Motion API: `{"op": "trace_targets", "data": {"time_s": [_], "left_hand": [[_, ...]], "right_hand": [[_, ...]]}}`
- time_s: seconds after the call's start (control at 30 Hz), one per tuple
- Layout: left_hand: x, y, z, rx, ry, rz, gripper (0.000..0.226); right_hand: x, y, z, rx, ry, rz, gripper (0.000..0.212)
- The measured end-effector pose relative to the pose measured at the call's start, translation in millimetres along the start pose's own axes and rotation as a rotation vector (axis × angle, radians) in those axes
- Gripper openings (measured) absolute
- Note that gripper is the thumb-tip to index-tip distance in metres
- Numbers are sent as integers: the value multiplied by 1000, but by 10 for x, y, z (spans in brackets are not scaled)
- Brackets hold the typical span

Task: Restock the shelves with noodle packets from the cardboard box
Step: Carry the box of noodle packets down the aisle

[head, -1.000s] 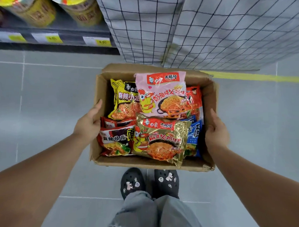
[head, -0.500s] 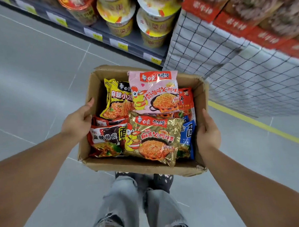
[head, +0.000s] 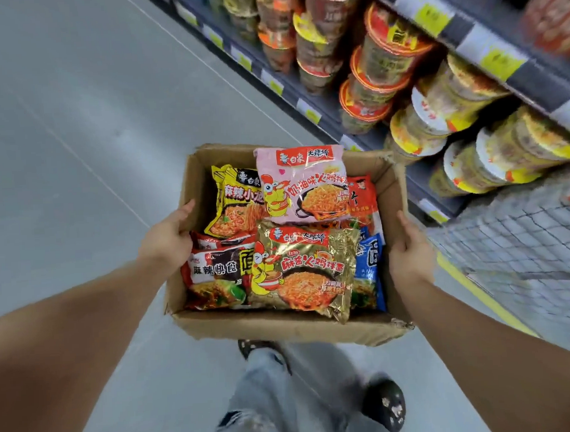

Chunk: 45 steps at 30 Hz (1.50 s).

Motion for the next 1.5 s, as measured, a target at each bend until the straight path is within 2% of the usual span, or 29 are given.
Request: {"op": "trace_targets", "data": {"time_s": [0.13, 0.27, 0.37, 0.6, 0.8, 1.07, 1.23, 1.5], "left_hand": [[660, -377, -521, 43, 49, 32, 72], [1092, -773, -1004, 126, -3, 93, 69], [1309, -1139, -1335, 185, 104, 85, 73], [1859, -2080, -1814, 406, 217, 77, 71], [2491, -2866, -2282, 497, 271, 139, 74], [3744, -4123, -3060, 530, 261, 125, 76], [4611, -4891, -3431, 515, 223, 189, 75], [5500, -6339, -3900, 568, 288, 201, 78]], "right_hand": [[-640, 18, -749, 76, 26, -57, 52], [-1292, -116, -1446, 122, 35, -153, 53], [-1833, -270, -1947, 156, 84, -209, 52], [-3187, -788, -3013, 231, 162, -306, 51], [-4237, -1056, -4042, 305, 252, -377, 52], [-5654, -1169, -5576, 368, 340, -430, 54], [-6529, -1237, -6453, 380, 313, -425, 54], [-7975, -1743, -7668, 386, 306, -458, 52]]}}
Point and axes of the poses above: each hand's wrist, its own y-axis away from the middle knuckle, its own x-axis out of the back of the hand, z = x × y, the point moved 2 cm from there along -y, towards the middle knuckle, and after that the axes turned 14 degrees about -y, right-handed, at the moved point
